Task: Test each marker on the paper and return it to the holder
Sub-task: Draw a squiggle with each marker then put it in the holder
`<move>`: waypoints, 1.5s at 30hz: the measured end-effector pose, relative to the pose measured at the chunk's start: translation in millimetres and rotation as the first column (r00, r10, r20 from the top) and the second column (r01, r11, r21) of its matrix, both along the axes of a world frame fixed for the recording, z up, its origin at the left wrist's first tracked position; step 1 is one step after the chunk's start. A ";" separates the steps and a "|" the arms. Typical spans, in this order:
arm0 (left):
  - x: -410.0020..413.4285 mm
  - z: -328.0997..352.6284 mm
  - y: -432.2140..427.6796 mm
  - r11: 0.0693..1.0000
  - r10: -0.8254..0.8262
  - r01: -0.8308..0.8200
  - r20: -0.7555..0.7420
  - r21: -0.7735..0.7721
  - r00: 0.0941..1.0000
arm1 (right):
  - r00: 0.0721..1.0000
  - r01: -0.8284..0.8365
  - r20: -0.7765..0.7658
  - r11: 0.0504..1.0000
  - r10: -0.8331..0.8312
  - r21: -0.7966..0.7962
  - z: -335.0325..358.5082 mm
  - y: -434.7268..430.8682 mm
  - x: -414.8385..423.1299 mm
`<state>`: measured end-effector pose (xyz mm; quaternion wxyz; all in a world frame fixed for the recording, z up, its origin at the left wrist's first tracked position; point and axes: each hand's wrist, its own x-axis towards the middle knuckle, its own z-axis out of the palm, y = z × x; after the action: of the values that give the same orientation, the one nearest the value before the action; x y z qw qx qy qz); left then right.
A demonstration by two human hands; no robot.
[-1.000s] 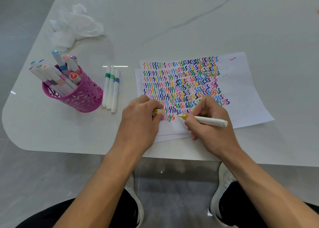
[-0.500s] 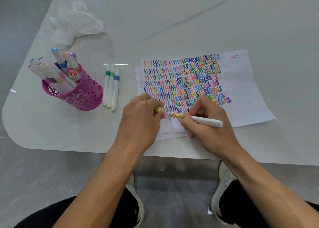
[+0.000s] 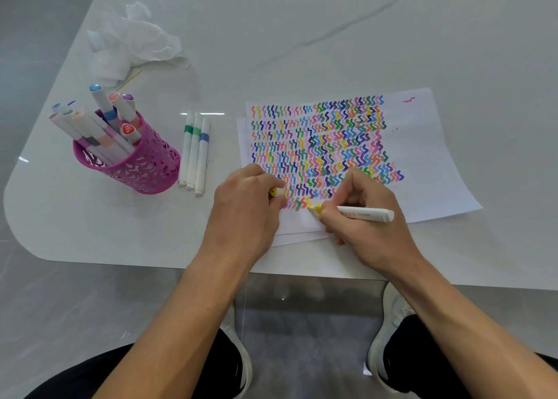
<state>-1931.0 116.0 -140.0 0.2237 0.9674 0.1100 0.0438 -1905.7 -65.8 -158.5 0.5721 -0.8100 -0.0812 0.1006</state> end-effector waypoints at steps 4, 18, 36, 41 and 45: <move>-0.7 5.5 1.0 1.000 -0.004 0.004 -0.019 0.009 1.000 | 0.997 0.055 -0.060 0.986 -0.046 0.155 3.4 -1.2 0.8; 0.1 26.7 4.9 0.624 0.140 -0.142 -0.069 -0.769 0.988 | 0.995 0.093 -0.013 0.933 -0.095 0.346 34.4 1.6 7.4; -2.5 26.3 2.9 0.548 -0.004 -0.116 -0.142 -0.829 0.990 | 0.993 0.112 -0.011 0.932 -0.115 0.346 30.7 5.3 8.6; -3.4 26.3 0.7 0.616 -0.054 -0.053 -0.108 -0.786 0.993 | 0.997 0.081 -0.015 0.937 -0.081 0.340 28.6 7.5 6.6; -4.0 26.1 2.0 0.648 -0.078 -0.009 -0.079 -0.762 0.994 | 0.996 0.086 -0.060 0.913 -0.068 0.398 28.1 6.9 6.2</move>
<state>-1935.0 118.0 -113.9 0.6033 0.7874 0.1113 -0.0611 -1899.4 -58.9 -130.4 0.7309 -0.6758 -0.0554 0.0775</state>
